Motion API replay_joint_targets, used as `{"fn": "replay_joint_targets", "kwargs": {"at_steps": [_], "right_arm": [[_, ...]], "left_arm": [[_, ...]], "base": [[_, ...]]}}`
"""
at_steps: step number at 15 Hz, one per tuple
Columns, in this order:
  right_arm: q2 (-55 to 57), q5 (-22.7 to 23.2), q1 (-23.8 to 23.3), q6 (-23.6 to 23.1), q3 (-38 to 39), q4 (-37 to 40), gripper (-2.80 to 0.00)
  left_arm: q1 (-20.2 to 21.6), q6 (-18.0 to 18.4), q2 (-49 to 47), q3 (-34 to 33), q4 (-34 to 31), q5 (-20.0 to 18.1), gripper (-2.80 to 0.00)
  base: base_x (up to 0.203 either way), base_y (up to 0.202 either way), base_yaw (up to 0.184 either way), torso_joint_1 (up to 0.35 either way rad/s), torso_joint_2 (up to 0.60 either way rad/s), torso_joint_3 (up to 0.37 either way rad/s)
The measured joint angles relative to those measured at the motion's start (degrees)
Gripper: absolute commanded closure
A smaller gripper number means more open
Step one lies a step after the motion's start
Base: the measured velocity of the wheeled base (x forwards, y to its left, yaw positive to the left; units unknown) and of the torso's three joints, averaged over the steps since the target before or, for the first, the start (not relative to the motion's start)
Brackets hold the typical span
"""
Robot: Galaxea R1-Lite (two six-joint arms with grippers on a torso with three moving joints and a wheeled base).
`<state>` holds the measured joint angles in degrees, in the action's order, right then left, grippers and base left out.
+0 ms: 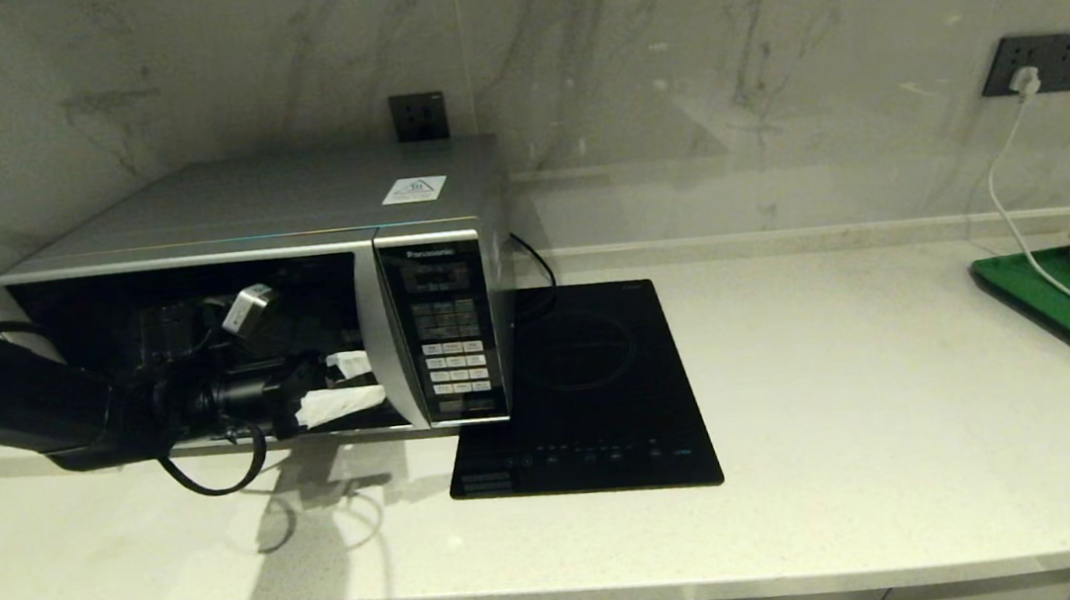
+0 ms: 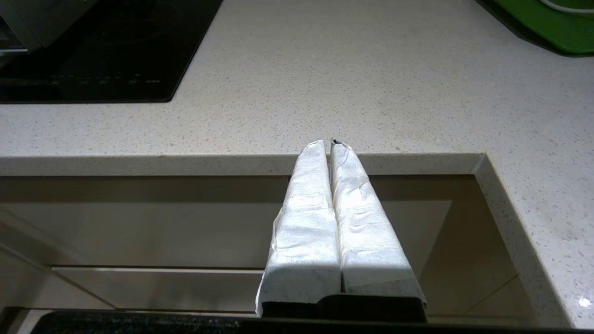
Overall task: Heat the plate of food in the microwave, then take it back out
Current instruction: Open the microwave oven
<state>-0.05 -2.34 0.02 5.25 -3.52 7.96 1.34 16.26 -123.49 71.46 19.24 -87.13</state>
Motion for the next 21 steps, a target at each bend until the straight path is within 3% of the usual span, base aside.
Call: {"fn": "replay_joint_targets", "kwargs": {"at_steps": [6,14,21], "right_arm": [[0.02,-0.02,0.0,-0.02,0.0,0.01,0.0],[0.0,0.0,-0.02,0.01,0.0,-0.02,0.0],[0.02,0.0,0.02,0.0,0.0,0.01,0.0]], "left_arm": [[-0.24,-0.17,1.47,-2.52,-0.24,0.2,-2.8],[1.41,0.2,7.07,-11.39,-0.2,0.0,-2.8],[1.82,0.29,8.67,-12.94,-0.04,-0.11,-2.8]], "base": [[0.0,0.0,0.0,0.0,0.0,0.0],[0.0,0.0,0.0,0.0,0.0,0.0],[0.0,0.0,0.0,0.0,0.0,0.0]]}}
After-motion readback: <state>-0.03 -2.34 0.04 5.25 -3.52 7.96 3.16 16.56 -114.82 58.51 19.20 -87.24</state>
